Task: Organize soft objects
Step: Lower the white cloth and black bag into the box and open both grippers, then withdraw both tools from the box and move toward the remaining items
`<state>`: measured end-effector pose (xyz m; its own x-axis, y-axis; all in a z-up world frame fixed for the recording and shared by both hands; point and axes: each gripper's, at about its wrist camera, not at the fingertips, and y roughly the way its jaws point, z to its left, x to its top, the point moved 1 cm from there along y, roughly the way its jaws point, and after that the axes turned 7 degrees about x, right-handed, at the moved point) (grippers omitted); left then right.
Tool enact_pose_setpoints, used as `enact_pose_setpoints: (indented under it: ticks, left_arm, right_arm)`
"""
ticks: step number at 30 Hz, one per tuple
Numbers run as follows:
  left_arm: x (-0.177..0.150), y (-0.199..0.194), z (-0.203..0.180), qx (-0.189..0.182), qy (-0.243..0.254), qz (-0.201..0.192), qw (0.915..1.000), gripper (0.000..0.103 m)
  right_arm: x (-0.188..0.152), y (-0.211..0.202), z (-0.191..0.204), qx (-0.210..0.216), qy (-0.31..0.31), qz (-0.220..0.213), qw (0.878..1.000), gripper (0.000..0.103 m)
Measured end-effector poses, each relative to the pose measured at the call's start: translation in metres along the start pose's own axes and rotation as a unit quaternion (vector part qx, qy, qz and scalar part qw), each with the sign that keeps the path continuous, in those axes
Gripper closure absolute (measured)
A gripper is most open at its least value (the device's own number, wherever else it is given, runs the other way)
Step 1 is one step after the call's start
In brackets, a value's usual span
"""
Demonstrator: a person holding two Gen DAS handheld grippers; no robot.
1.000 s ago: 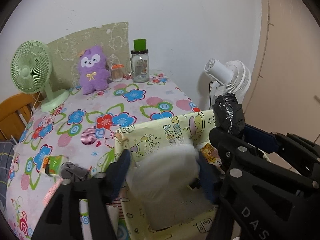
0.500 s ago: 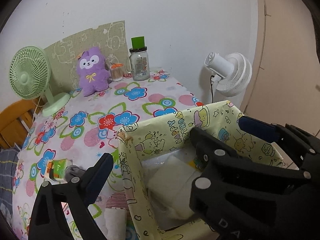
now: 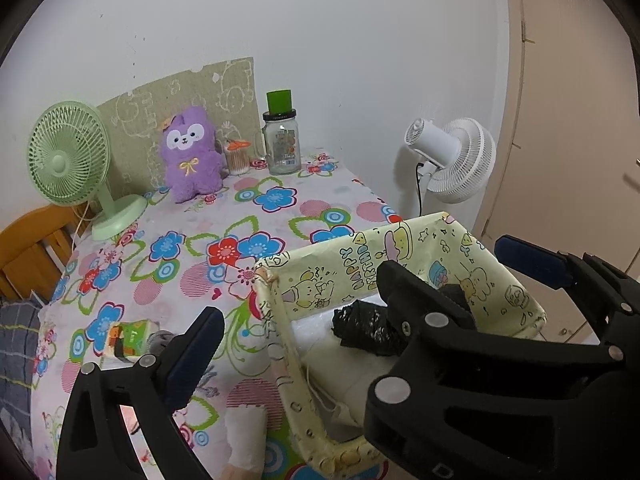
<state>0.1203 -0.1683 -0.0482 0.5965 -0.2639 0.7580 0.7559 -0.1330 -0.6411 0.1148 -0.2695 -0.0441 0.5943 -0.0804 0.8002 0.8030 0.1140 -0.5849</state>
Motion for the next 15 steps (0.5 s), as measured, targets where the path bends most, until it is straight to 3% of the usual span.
enact_pose_setpoints:
  ticks: [15]
  left_arm:
    - [-0.022, -0.042, 0.032, 0.005, 0.0, -0.026, 0.9997, 0.001]
  right_arm:
    - [-0.017, -0.034, 0.045, -0.014, -0.001, -0.018, 1.0, 0.014]
